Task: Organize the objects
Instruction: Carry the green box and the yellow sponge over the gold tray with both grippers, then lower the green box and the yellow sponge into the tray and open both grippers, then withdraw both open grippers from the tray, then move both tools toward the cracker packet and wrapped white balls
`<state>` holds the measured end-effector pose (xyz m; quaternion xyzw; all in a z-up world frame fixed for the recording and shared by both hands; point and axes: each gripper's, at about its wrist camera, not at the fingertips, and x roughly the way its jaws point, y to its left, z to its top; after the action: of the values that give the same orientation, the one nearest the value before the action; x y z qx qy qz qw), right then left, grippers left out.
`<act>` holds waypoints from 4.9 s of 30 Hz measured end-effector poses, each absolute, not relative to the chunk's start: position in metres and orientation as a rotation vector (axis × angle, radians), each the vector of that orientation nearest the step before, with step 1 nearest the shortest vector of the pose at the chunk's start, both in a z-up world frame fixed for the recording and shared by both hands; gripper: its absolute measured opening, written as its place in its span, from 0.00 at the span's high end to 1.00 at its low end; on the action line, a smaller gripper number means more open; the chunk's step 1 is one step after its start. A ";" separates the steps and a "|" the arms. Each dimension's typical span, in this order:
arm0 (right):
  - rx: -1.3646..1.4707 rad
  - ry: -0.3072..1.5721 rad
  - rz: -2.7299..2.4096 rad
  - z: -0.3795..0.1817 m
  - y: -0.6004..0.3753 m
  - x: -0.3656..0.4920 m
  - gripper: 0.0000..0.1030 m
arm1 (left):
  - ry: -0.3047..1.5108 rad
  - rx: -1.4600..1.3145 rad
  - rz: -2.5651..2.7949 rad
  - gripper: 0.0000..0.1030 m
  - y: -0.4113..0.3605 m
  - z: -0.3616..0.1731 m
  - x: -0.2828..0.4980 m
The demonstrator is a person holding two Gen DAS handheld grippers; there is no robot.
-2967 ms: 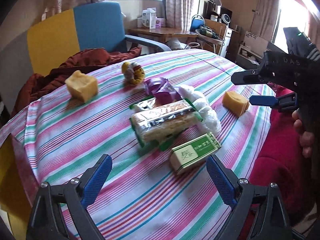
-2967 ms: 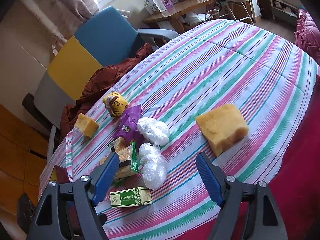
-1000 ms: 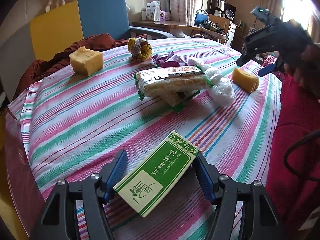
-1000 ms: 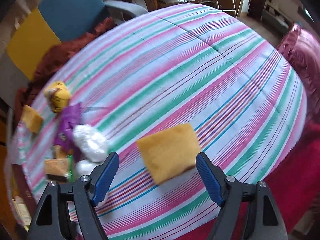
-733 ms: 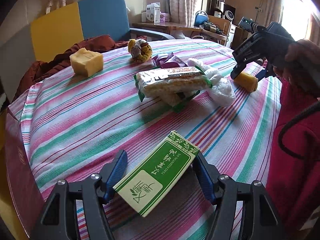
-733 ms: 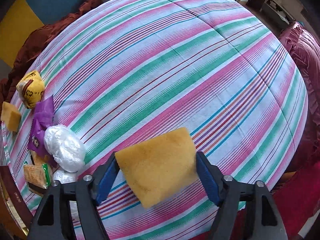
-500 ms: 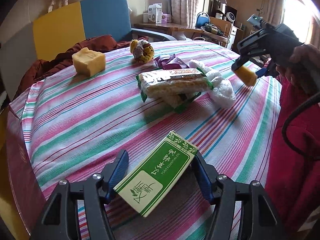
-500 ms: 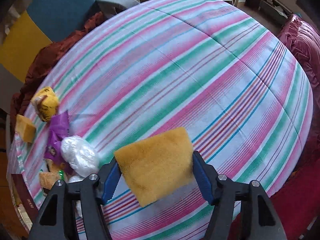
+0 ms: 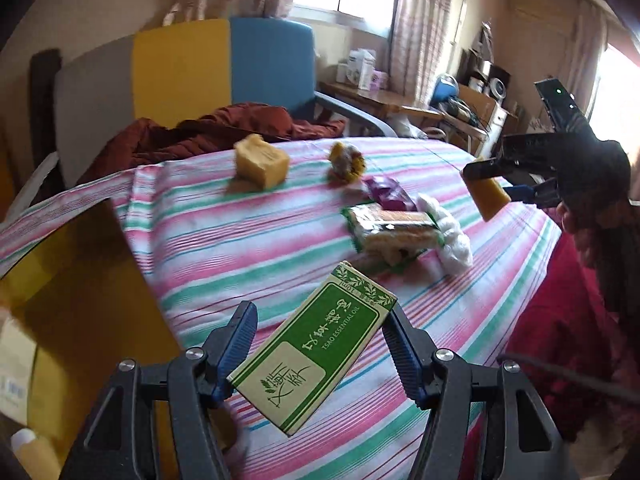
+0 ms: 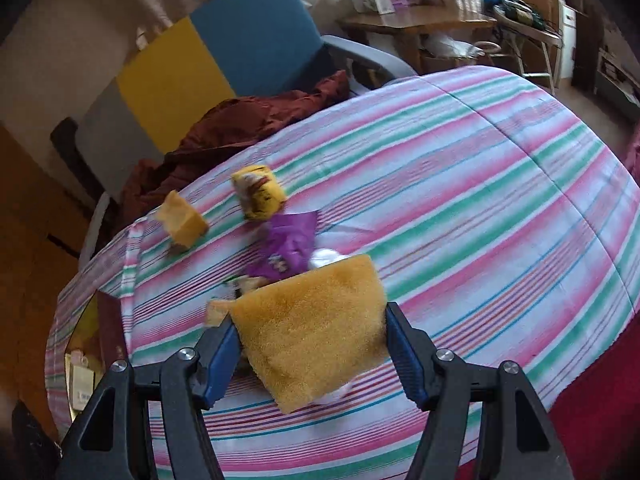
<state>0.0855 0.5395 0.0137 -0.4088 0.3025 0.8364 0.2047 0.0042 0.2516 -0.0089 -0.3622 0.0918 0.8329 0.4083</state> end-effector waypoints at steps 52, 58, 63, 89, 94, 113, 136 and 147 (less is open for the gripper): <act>-1.636 0.402 2.864 -0.014 0.206 -0.073 0.32 | -0.154 -1.111 2.506 0.36 0.016 -0.004 -0.085; -1.522 0.470 2.914 0.002 0.204 -0.101 0.16 | -0.142 -1.177 2.460 0.19 0.015 -0.022 -0.083; -1.563 0.524 2.925 0.000 0.201 -0.101 0.16 | -0.118 -1.192 2.448 0.19 0.012 -0.031 -0.074; -1.525 0.387 2.860 -0.007 0.207 -0.055 0.16 | -0.073 -1.076 2.604 0.14 0.011 -0.002 -0.033; -1.469 0.360 2.857 -0.003 0.213 -0.041 0.16 | -0.031 -1.058 2.631 0.13 0.018 0.001 -0.026; -1.291 0.279 2.808 0.012 0.262 -0.006 0.16 | 0.160 -1.012 2.572 0.09 0.073 0.007 0.000; -1.044 0.342 2.320 0.016 0.500 0.034 0.16 | 0.229 -1.000 2.397 0.08 0.132 0.010 0.000; -0.988 0.888 2.187 -0.008 0.566 0.068 0.16 | 0.220 -1.014 2.264 0.08 0.197 0.021 -0.019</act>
<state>0.0680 0.5656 -0.0081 -0.3699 0.3325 0.8186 0.2874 -0.0191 0.1973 0.0215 -0.3859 0.0837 0.8612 0.3199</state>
